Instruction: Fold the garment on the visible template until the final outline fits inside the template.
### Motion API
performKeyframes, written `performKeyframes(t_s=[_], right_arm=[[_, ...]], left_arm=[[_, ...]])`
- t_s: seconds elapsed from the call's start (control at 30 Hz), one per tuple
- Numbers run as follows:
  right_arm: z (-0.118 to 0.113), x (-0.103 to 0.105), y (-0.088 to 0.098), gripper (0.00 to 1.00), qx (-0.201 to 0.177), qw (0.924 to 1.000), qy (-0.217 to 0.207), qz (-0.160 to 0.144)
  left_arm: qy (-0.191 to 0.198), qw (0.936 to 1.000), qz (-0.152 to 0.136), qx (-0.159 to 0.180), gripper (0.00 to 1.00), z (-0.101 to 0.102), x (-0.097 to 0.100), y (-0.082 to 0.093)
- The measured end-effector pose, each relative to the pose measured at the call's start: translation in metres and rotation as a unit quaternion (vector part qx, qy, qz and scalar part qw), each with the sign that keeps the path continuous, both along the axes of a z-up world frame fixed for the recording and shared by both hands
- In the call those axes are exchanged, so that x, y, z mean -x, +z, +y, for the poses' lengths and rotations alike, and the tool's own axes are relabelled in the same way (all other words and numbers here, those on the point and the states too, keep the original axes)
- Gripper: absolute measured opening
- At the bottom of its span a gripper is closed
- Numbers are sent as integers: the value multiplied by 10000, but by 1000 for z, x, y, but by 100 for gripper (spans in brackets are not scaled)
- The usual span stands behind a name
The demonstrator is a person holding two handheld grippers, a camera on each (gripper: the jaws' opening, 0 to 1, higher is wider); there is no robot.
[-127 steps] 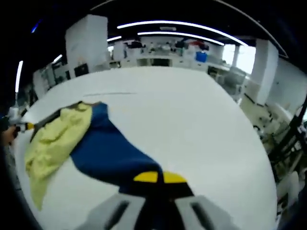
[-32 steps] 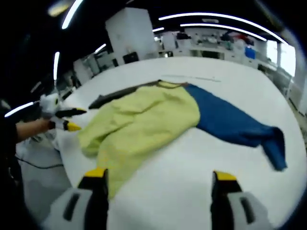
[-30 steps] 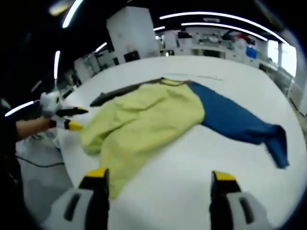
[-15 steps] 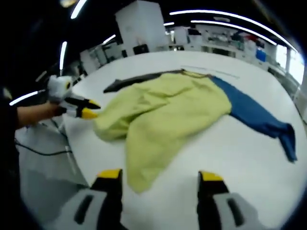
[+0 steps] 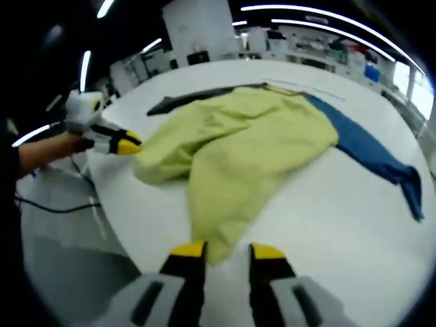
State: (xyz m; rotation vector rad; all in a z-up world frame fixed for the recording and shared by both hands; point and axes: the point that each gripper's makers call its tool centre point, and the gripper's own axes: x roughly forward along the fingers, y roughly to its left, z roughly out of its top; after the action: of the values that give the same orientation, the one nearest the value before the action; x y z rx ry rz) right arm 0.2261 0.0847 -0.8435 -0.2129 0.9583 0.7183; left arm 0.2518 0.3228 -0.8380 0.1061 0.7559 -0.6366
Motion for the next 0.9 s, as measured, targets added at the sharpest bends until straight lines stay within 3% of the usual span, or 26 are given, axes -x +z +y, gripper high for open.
performKeyframes(t_s=[0.27, 0.47, 0.6, 0.9], right_arm=[[7, -3, -2, 8, 141, 9997, 219, -37], [2, -8, -3, 0, -98, 9996, -209, 177], [-2, -8, -2, 0, -313, 9986, -322, 274], [-27, -10, 10, 0, -337, 9982, -469, 129]], left_arm=[[73, 9999, 89, 9, 7, -6, 2, 1], [204, 9997, 142, 35, 3, -6, 2, 1], [279, 9994, 185, -31, 2, -6, 3, 1], [575, 9976, 388, 41, 2, -8, 21, 10]])
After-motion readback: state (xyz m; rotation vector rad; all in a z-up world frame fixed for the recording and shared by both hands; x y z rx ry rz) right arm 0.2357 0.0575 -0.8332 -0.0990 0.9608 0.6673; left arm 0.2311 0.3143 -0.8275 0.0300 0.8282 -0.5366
